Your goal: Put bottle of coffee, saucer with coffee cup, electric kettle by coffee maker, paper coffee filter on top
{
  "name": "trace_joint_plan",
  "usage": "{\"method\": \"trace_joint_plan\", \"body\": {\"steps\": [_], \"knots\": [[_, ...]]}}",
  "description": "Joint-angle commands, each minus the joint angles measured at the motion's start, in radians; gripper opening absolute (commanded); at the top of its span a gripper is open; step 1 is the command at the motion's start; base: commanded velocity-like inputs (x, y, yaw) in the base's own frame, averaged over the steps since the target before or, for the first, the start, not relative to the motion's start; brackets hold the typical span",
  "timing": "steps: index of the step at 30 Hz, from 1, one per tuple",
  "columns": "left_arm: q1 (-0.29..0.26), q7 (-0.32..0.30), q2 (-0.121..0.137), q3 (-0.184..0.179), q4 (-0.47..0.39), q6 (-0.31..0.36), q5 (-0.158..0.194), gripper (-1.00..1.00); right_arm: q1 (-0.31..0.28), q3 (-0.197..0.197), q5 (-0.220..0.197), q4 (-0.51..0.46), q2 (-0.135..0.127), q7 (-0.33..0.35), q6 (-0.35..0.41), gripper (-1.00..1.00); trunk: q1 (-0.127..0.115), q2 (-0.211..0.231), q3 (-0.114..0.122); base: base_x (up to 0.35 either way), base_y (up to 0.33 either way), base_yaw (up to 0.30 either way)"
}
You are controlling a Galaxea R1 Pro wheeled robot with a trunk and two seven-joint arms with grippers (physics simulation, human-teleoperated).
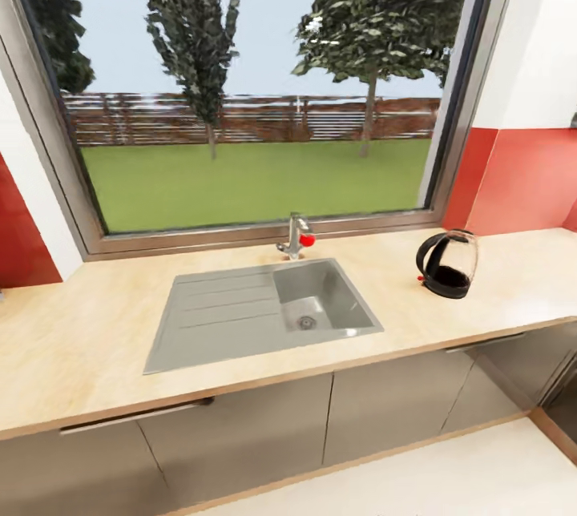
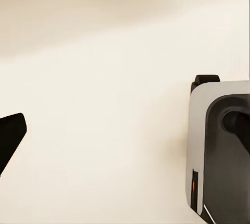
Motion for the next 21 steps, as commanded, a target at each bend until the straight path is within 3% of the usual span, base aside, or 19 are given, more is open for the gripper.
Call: {"method": "trace_joint_plan", "body": {"steps": [1, 21], "knots": [[-0.001, 0.000, 0.000, 0.008, 0.001, -0.004, -0.010, 1.00, -0.001, 0.008, -0.010, -0.001, 0.000, 0.003, 0.003, 1.00, 0.001, -0.002, -0.002, 0.091, -0.272, -0.300], [-0.001, 0.000, -0.001, 0.008, 0.001, -0.004, -0.010, 1.00, -0.001, 0.008, -0.010, -0.001, 0.000, 0.001, 0.003, 1.00, 0.001, -0.002, -0.002, 0.016, -0.273, -0.299]]}}
